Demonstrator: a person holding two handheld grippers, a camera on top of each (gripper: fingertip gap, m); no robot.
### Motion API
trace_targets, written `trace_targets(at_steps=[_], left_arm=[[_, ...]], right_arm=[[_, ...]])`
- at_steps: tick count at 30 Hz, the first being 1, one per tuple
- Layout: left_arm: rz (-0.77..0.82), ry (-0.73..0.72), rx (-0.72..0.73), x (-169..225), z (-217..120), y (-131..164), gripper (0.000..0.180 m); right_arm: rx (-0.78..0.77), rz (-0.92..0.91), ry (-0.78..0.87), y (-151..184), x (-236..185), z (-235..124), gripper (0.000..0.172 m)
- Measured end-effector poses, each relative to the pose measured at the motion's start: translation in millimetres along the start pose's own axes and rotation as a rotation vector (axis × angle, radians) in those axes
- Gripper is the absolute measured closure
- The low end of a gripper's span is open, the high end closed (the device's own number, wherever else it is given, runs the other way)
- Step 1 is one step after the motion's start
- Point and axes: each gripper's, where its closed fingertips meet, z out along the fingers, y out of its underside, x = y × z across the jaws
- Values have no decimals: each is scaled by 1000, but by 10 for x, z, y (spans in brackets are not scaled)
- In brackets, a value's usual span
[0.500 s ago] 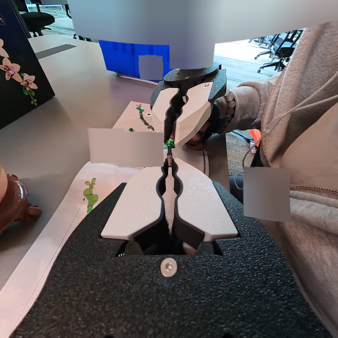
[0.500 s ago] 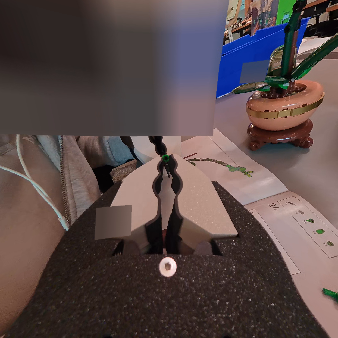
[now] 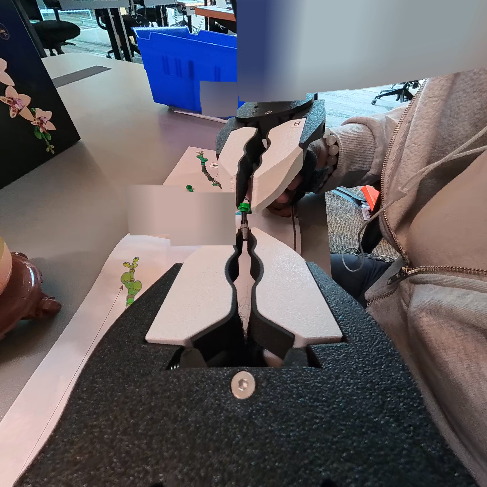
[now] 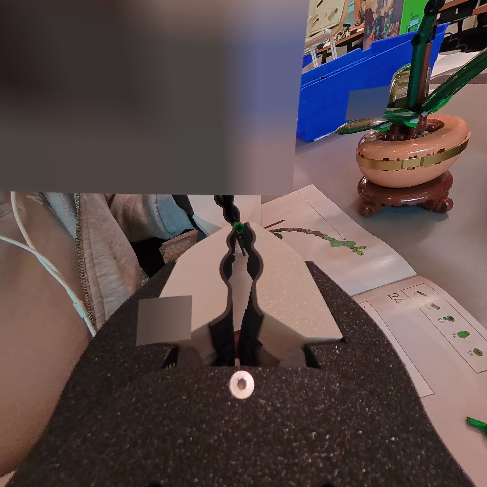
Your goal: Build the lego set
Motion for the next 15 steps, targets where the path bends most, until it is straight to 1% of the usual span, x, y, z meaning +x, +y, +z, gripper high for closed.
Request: trace_targets(at_steps=[7, 11, 15], left_arm=[[25, 35, -7, 53, 9, 12, 178], [28, 46, -2, 68, 4, 6, 178], [12, 35, 37, 39, -24, -43, 178]], right_arm=[[-11, 93, -112, 14, -60, -12, 167], [-11, 126, -147, 13, -77, -15, 167], [42, 183, -161, -43, -59, 20, 167]])
